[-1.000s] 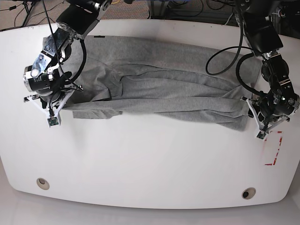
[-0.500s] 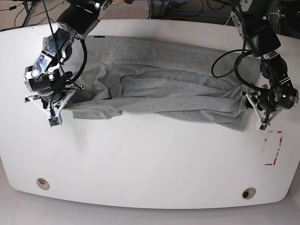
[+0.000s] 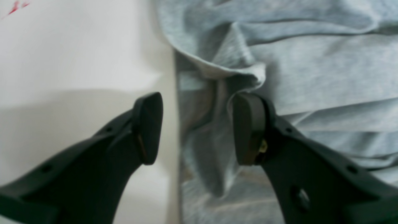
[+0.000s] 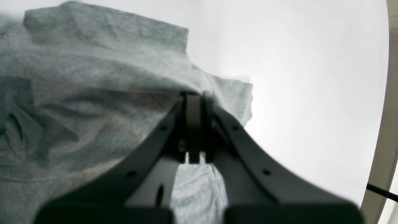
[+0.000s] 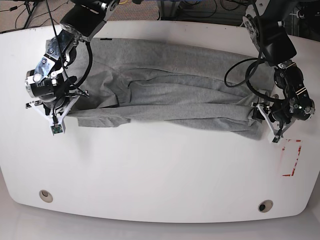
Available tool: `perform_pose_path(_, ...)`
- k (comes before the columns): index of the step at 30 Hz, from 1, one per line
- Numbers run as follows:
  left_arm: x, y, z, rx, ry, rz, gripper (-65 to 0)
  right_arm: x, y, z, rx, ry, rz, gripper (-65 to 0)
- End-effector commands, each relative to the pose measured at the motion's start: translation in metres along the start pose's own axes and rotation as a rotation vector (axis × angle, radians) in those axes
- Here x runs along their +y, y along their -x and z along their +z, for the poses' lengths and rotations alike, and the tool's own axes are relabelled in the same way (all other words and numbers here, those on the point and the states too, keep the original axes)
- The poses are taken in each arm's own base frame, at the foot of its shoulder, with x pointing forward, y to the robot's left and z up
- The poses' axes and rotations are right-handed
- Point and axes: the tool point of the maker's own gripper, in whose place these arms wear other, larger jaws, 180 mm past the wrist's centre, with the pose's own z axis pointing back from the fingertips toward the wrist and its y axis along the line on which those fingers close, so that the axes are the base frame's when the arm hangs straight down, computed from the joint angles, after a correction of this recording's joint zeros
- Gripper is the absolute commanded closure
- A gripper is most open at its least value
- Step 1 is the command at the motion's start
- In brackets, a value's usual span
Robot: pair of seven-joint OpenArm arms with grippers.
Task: Layout the t-shirt on the table in an organized manner, then fold the t-shirt properly
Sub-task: 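Adjust the left gripper's hold on the bundle end while right holds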
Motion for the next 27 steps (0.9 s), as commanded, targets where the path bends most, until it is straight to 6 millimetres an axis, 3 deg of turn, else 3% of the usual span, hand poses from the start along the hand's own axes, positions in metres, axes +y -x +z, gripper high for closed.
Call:
perform_pose_path(1, 0.006, -0.024, 0.011, -0.081, 0.006, -0.002, -33.9, -0.007, -0.013, 0.005, -0.045, 0.021, 0.003, 0.0)
perform_pose_path(15, 0.004, -0.022, 0.009, -0.076, 0.007, -0.002, -33.9, -0.007, -0.013, 0.005, -0.044, 0.02, 0.003, 0.0)
perform_pose_path(21, -0.009, -0.006, -0.011, 0.0, 0.061, -0.007, -33.9, -0.006, -0.013, 0.005, -0.044, 0.019, 0.002, 0.0)
perform_pose_path(27, -0.013, -0.005, -0.016, -0.001, 0.077, -0.004, -33.9, -0.006, -0.014, 0.005, -0.047, 0.019, 0.002, 0.0)
